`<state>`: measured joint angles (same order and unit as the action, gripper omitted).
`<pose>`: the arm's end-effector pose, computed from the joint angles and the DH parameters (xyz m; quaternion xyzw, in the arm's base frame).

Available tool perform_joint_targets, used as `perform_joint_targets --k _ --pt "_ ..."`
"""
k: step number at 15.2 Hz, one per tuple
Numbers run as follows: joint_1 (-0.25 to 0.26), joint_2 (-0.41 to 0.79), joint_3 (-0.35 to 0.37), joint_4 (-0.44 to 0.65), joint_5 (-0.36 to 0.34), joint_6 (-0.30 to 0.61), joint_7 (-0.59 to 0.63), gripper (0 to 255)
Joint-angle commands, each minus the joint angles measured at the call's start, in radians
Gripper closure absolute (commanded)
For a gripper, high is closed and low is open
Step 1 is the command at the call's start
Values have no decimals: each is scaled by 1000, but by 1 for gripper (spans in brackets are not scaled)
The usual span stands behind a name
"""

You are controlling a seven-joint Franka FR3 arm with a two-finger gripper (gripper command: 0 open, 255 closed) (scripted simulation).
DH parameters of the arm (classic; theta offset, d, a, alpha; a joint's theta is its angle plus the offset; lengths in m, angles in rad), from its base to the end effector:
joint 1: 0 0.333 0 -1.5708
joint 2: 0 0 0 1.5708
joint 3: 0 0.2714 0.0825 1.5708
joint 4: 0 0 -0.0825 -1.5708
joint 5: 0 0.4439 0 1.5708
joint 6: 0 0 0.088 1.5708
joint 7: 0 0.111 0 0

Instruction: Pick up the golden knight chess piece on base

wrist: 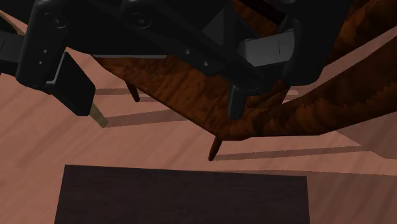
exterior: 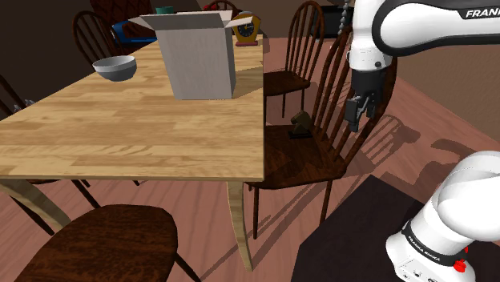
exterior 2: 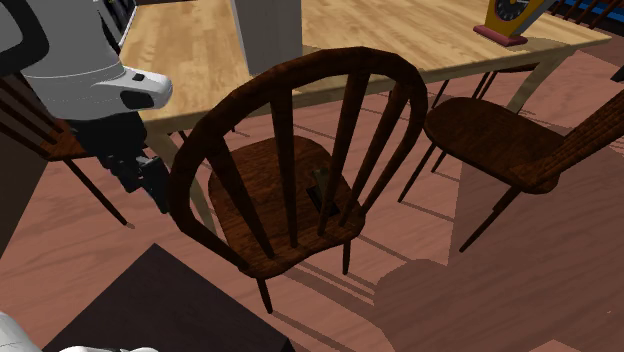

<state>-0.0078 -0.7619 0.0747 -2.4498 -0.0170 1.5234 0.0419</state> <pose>0.3910 0.0244 0.4918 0.9960 0.0004 -0.0812 0.0378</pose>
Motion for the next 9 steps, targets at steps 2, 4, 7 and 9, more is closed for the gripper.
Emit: perform_joint_targets --k 2,4,7,9 --pt "0 16 -23 -2 -21 24 -47 0" --pt "1 55 -67 -1 -59 73 -139 0" --pt "5 126 -130 14 -108 149 -274 0" --pt "9 181 -170 33 -133 200 -362 0"
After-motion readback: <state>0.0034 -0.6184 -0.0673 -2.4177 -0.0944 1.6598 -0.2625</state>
